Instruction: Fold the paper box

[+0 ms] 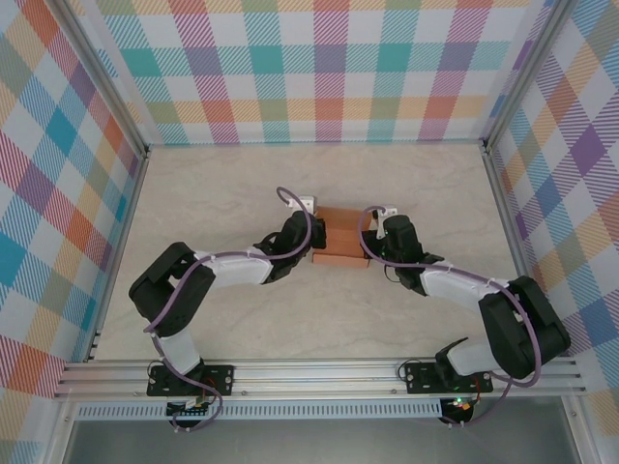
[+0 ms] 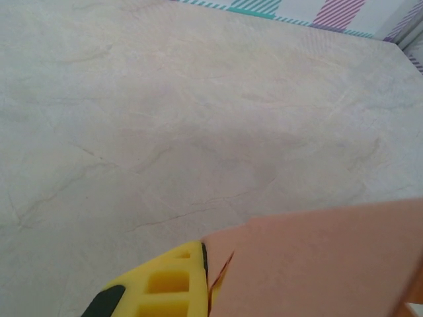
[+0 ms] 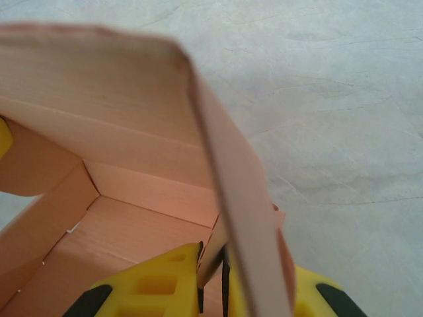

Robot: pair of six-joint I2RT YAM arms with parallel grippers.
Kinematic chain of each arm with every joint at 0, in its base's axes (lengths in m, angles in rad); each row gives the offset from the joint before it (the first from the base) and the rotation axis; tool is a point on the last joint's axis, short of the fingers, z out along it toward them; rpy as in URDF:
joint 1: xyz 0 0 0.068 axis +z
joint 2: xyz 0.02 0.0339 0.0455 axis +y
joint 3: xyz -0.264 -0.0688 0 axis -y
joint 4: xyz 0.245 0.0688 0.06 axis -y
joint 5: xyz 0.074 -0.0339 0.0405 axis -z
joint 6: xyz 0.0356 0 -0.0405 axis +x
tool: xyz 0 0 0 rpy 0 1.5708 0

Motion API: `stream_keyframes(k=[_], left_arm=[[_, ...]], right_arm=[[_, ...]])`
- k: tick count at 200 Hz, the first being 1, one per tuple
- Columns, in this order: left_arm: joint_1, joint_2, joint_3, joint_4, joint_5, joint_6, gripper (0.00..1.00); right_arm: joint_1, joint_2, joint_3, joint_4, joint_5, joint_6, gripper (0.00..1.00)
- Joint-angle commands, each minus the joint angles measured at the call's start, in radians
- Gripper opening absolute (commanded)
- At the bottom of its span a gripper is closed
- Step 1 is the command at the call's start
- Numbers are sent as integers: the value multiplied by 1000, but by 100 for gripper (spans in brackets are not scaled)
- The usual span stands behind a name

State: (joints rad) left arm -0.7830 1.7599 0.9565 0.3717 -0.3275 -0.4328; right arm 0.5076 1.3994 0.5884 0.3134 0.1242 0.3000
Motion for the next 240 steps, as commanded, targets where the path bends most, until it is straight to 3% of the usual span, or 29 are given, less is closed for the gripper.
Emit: stream_keyframes(k=[1, 61, 97, 193, 225, 240], left_arm=[[-29, 12, 41, 51, 79, -127, 5], [-24, 36, 17, 83, 32, -193, 5], [-25, 46, -22, 109, 11, -93, 4], [-3, 11, -41, 50, -41, -33, 2], [19, 10, -31, 36, -45, 4, 2], [32, 4, -25, 20, -49, 17, 1]], right_arm=[[19, 27, 15, 20, -76, 19, 15], [19, 5, -7, 3, -70, 14, 15], [19, -30, -31, -17, -60, 5, 17], [-5, -269, -119, -119, -112, -83, 51], [-67, -378, -213, -90, -139, -153, 62], [-137, -411, -257, -31, -224, -131, 64]])
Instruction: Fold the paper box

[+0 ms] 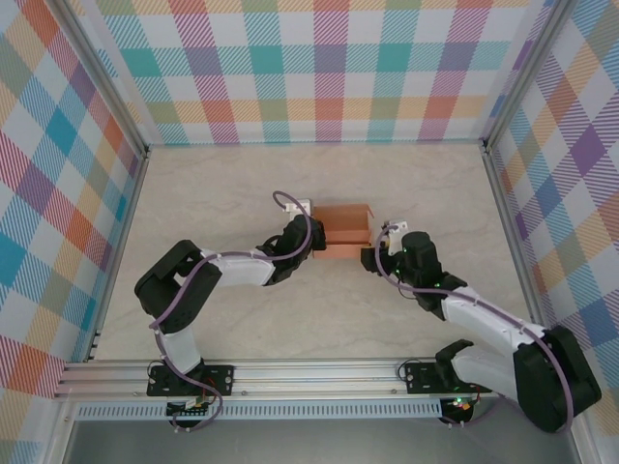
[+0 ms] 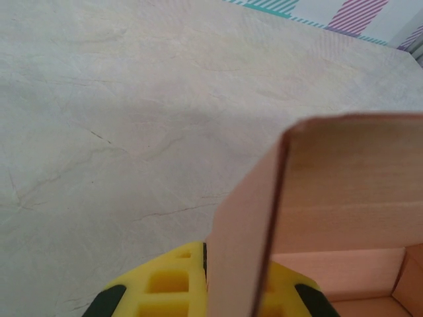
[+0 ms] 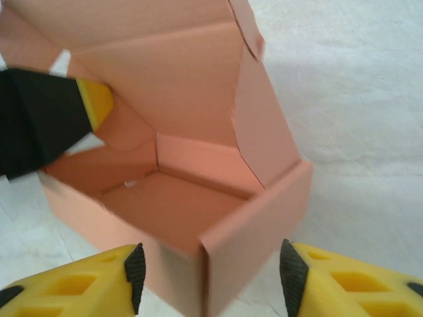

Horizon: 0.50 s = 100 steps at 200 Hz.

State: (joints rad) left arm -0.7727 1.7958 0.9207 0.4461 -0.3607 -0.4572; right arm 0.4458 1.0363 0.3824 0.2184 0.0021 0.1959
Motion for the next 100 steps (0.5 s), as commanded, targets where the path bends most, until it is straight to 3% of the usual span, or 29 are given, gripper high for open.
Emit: stream_keyframes(k=[1, 25, 54, 78, 100], left_arm=[[23, -32, 10, -56, -15, 44, 1], [42, -45, 11, -62, -17, 91, 1], [82, -71, 6, -83, 31, 131, 1], [110, -84, 17, -125, 94, 169, 0], [140, -111, 20, -184, 139, 182, 0]], right_arm=[[-80, -51, -52, 68, -106, -26, 65], [-155, -29, -39, 123, -274, -42, 75], [-188, 147, 33, 237, -523, -143, 84], [-194, 307, 94, 375, -599, -220, 86], [-199, 413, 214, 314, -696, -285, 87]])
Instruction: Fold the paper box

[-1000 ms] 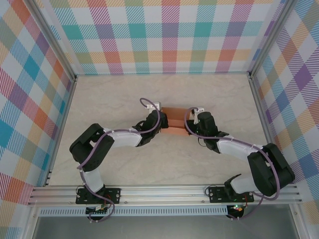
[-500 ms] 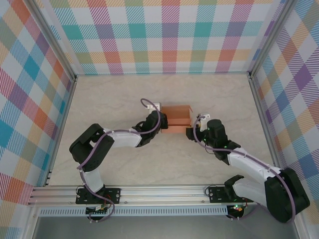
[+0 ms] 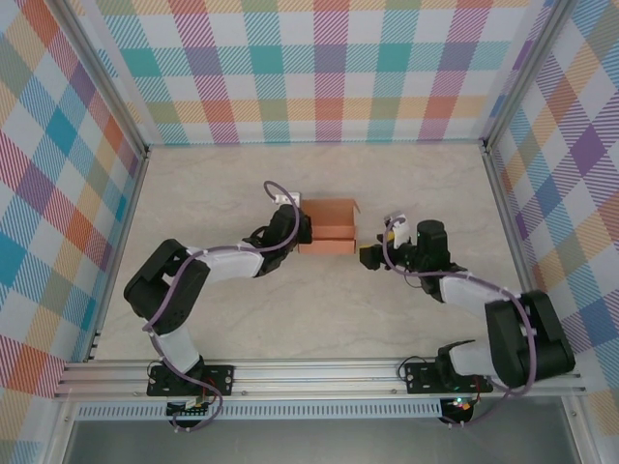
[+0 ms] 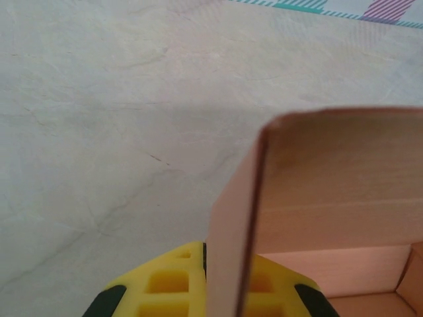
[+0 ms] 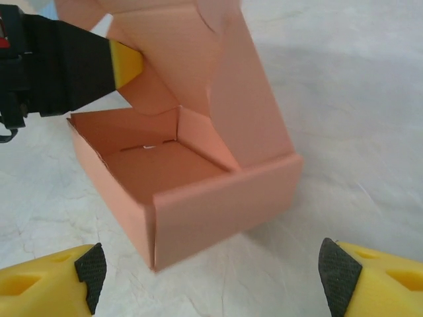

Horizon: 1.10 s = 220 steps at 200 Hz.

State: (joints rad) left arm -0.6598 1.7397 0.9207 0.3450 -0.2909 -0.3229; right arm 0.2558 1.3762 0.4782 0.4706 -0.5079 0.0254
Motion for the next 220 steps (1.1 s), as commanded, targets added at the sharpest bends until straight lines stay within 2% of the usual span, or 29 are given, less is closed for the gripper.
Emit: stream_keyframes(k=[1, 8, 10, 14, 36, 45, 63, 83, 95, 111, 125, 155, 185, 202, 220], left_arm=[[28, -57, 20, -86, 70, 49, 0], [36, -68, 16, -97, 74, 58, 0], [38, -70, 14, -99, 75, 61, 0], [42, -76, 12, -106, 79, 69, 0], [72, -105, 4, -152, 92, 101, 0], [83, -114, -2, -162, 101, 108, 0], [98, -126, -15, -163, 112, 120, 0], [101, -121, -20, -156, 129, 125, 0], [101, -112, -29, -129, 157, 118, 0], [101, -93, -37, -100, 193, 104, 0], [100, -85, -35, -94, 197, 101, 0], [100, -95, -18, -98, 165, 158, 0], [105, -113, 23, -123, 123, 349, 1], [113, -110, 40, -118, 140, 459, 1], [131, -91, 37, -87, 205, 523, 0]], right_arm=[[-9, 76, 124, 54, -191, -133, 87], [-8, 98, 164, 18, -221, -168, 88], [-9, 103, 172, 10, -230, -177, 93], [-8, 111, 186, -1, -240, -190, 95], [-8, 112, 212, -15, -274, -264, 95], [0, 90, 219, -98, -281, -372, 94], [25, 28, 243, -343, -202, -707, 94], [23, -26, 237, -494, -95, -943, 93], [19, -34, 231, -517, -14, -1005, 94], [8, -31, 247, -519, 31, -995, 93], [-15, -34, 259, -453, 12, -855, 92], [-128, 27, 368, -351, -229, -417, 86], [-190, 140, 469, -250, -247, 133, 79], [-253, 217, 561, -349, -253, 385, 77], [-296, 337, 723, -619, -280, 563, 75]])
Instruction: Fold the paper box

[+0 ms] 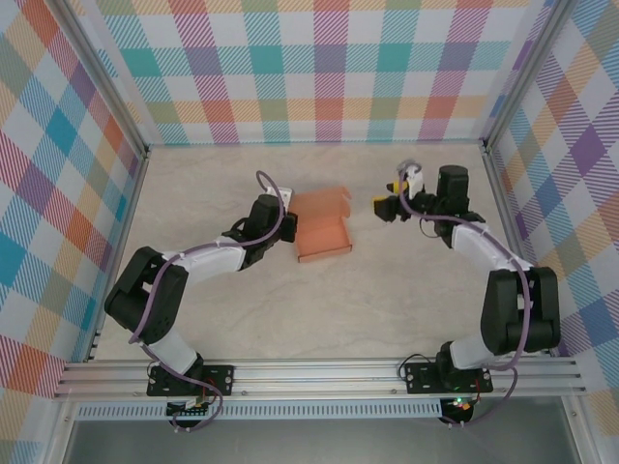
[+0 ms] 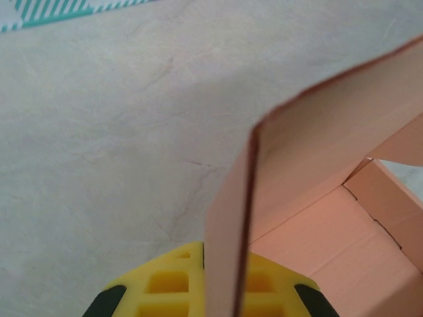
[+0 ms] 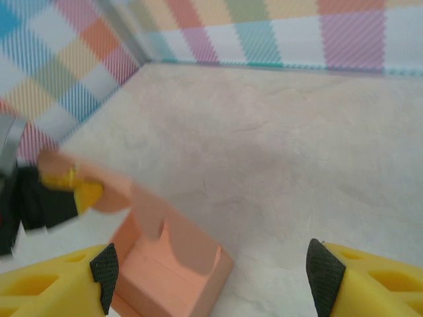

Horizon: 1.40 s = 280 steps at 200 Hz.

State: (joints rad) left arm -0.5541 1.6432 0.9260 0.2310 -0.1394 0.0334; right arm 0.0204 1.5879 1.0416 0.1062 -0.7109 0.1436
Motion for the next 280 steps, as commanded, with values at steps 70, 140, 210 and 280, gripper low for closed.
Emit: stream_keyframes(k=[70, 140, 210, 280], left_arm=[[42, 72, 44, 150, 142, 157, 0], [55, 80, 34, 176, 182, 148, 0], [57, 93, 37, 219, 223, -71, 0], [42, 81, -39, 308, 234, -260, 0]], right_arm=[[29, 311, 290, -531, -177, 1072, 83], [118, 414, 451, -626, -160, 1129, 75], [198, 369, 367, -542, -119, 1231, 61], [223, 345, 311, -557, -71, 1194, 56]])
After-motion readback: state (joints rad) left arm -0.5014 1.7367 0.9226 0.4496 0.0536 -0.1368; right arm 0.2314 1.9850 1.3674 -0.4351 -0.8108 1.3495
